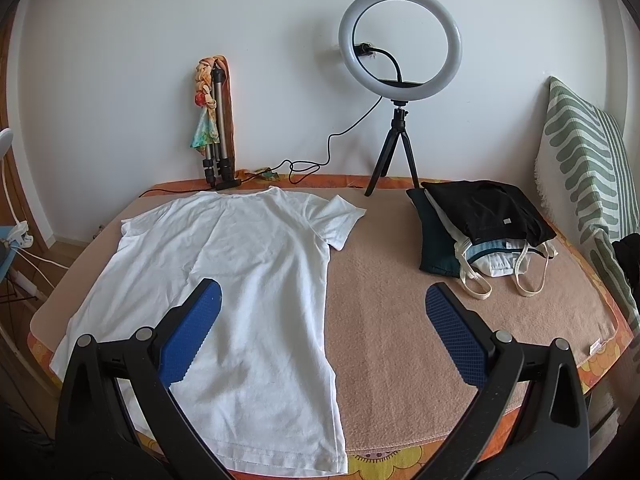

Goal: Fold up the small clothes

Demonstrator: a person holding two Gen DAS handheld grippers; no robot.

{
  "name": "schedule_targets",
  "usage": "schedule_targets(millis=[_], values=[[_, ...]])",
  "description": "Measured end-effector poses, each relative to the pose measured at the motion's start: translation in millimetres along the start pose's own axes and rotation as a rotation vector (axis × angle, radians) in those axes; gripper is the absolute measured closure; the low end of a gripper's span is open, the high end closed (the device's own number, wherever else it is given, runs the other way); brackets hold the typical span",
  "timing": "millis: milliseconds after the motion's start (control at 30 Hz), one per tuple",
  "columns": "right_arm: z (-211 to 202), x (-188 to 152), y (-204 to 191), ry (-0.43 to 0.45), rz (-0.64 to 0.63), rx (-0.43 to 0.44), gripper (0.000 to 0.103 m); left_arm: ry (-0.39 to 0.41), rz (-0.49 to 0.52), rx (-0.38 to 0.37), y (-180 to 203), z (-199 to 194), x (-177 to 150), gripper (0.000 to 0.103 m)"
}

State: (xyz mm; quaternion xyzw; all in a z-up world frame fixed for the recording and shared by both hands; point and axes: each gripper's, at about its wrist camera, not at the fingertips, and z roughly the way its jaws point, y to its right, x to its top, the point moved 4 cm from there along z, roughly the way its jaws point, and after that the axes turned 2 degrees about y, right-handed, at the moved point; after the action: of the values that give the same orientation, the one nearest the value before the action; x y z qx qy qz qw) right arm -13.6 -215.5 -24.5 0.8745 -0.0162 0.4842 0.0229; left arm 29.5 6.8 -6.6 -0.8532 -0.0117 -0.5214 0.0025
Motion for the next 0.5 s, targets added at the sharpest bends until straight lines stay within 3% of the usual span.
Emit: schedule_targets(millis=[500], values=[[-0.3,1.1,-0.9,0.001,-0.003,0.001,0.000,0.004,0.000,0.000,1.3,-0.9,0.1,0.000]])
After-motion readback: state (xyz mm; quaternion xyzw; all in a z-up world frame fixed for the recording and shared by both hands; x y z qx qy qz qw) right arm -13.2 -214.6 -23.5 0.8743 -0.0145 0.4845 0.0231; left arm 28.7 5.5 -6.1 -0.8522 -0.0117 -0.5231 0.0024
